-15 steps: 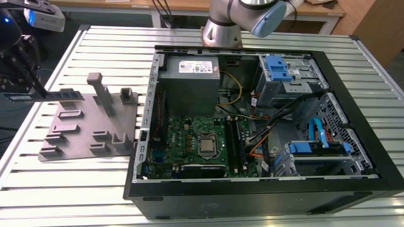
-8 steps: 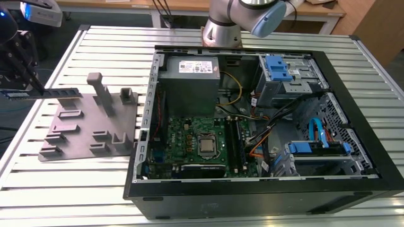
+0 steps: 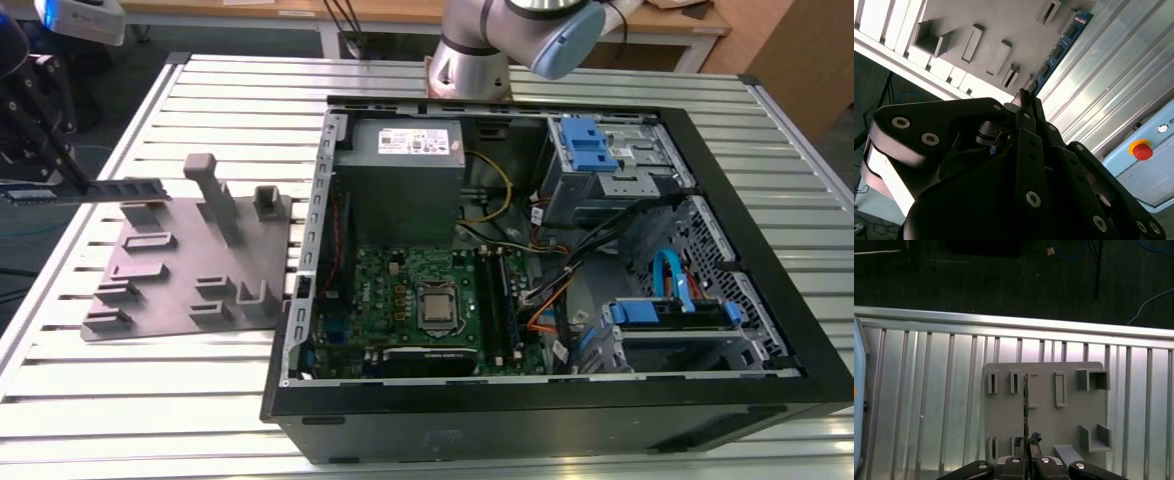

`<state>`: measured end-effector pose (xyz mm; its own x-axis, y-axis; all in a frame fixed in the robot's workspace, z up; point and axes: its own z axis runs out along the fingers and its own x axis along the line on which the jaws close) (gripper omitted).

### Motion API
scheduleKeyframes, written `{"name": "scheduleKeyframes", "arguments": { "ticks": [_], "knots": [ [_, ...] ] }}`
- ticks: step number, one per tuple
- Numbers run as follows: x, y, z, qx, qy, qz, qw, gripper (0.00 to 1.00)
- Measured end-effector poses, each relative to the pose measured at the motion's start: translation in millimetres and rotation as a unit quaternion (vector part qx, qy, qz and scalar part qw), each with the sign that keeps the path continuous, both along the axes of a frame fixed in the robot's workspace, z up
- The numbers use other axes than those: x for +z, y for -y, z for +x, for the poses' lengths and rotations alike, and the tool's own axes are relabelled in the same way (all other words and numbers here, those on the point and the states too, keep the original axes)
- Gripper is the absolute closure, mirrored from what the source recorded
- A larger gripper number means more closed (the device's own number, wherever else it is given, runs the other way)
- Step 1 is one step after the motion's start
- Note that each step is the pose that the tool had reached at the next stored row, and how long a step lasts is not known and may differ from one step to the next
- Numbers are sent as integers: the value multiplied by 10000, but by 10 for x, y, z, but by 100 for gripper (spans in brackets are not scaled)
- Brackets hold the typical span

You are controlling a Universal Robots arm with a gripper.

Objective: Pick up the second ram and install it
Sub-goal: 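Pick up the second ram and move it above second insertion slot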

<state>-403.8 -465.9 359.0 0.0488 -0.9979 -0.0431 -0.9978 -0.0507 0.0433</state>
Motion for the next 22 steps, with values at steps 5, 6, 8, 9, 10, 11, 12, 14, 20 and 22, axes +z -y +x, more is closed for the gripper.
{"name": "scheduleKeyframes", "arguments": {
  "ticks": [5, 6, 8, 9, 10, 11, 12, 14, 20, 22],
  "knots": [
    [59, 0, 0, 0, 0, 0, 10000, 89],
    [71, 0, 0, 0, 0, 0, 10000, 89],
    [96, 0, 0, 0, 0, 0, 10000, 89],
    [108, 0, 0, 0, 0, 0, 10000, 89],
    [121, 0, 0, 0, 0, 0, 10000, 89],
    [134, 0, 0, 0, 0, 0, 10000, 89],
    [146, 0, 0, 0, 0, 0, 10000, 89],
    [168, 0, 0, 0, 0, 0, 10000, 89],
    [235, 0, 0, 0, 1, 0, 10000, 89],
    [258, 0, 0, 0, 0, 0, 10000, 89]
  ]
}}
